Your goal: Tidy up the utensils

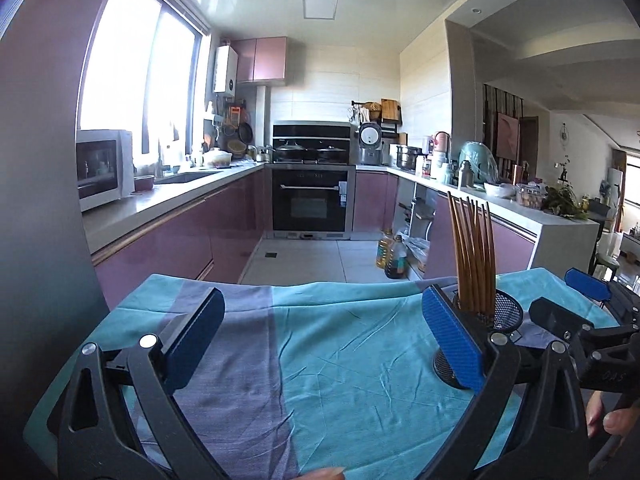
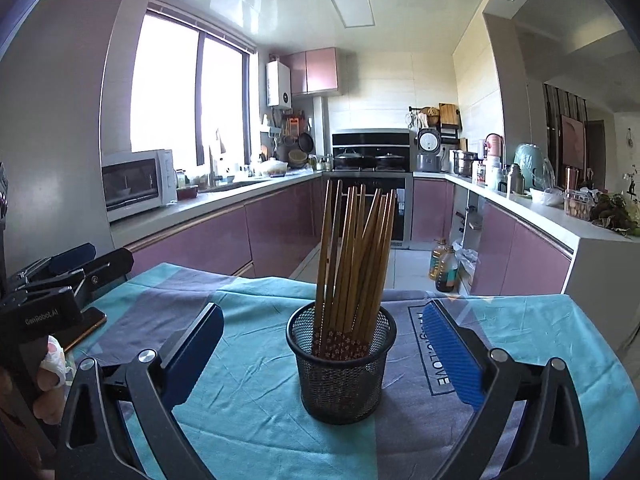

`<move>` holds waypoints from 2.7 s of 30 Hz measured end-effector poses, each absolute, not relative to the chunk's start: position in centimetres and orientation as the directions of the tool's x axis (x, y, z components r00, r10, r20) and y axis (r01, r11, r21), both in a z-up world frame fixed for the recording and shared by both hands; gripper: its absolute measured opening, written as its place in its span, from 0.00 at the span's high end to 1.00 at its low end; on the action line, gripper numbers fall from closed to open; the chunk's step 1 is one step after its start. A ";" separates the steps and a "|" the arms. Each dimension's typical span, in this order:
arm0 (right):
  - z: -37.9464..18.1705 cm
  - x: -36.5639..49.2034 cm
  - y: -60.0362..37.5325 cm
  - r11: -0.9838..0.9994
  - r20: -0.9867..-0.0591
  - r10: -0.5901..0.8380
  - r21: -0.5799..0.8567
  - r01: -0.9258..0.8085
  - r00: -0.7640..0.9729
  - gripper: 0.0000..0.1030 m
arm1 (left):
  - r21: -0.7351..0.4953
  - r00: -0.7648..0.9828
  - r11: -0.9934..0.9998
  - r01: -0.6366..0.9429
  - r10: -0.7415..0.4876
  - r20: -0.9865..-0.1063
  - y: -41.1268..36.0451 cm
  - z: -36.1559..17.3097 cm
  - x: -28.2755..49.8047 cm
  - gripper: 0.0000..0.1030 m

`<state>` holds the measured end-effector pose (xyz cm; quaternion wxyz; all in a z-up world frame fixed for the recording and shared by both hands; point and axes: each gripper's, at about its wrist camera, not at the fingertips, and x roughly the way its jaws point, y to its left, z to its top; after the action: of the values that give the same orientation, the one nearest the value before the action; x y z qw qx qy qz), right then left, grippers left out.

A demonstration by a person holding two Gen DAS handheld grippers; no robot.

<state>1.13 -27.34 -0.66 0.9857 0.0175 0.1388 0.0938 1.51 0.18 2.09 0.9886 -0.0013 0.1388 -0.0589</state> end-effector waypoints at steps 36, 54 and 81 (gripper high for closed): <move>-0.3 -0.9 -26.4 0.985 -0.233 0.171 0.055 -0.163 0.957 0.06 | 0.021 0.974 0.997 0.068 -0.062 -0.220 0.3 1.9 -0.4 0.05; -0.2 -0.9 -26.4 0.986 -0.237 0.168 0.062 -0.158 0.957 0.06 | 0.018 0.973 0.997 0.074 -0.068 -0.222 0.2 1.8 -0.3 0.05; -0.3 -0.7 -26.6 0.986 -0.238 0.164 0.062 -0.154 0.957 0.06 | 0.009 0.971 0.996 0.085 -0.080 -0.227 0.3 1.8 -0.2 0.05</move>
<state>-0.66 -26.56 -0.33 0.9890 0.0214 0.1220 0.0804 -0.21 0.26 1.75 0.9926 0.0095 0.1138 -0.0415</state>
